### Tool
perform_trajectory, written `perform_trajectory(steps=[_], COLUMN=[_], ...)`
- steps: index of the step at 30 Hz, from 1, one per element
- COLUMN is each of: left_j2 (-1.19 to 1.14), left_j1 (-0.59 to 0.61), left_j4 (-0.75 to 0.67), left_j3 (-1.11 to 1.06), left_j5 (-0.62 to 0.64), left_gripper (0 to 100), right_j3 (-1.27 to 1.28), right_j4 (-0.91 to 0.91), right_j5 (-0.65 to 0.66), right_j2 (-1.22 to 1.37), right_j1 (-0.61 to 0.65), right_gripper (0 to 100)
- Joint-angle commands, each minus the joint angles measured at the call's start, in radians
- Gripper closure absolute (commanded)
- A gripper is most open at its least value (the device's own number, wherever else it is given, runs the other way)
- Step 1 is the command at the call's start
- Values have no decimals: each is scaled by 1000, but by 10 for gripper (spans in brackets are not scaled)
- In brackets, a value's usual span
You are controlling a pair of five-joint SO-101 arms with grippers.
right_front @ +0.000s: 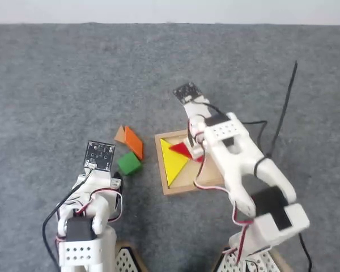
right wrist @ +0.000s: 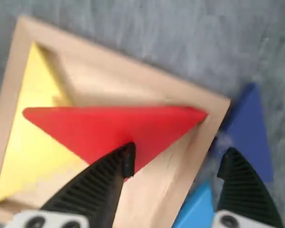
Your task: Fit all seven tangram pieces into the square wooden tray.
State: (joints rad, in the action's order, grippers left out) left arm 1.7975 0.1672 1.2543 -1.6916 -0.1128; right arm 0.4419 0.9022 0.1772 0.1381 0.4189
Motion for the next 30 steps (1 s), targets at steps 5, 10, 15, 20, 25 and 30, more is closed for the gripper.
perform_trajectory(steps=[5,10,15,20,25,30], left_j2=[18,18,18,18,18,18], left_j1=[6,6,6,6,6,6], left_j4=[6,6,6,6,6,6], left_j3=[8,8,8,8,8,8], left_j5=[15,15,15,15,15,15], left_gripper=[880,880,880,880,880,880], right_j3=[-124,-109,41,235,279,373], right_j4=[8,28,4,4,97,68], right_j5=[6,3,-28,-21,-20,14], right_j2=[96,56,-219,-565,-657,-653], right_j1=[21,15,15,-2,-131,-251], right_gripper=[696,696,696,696,695,695])
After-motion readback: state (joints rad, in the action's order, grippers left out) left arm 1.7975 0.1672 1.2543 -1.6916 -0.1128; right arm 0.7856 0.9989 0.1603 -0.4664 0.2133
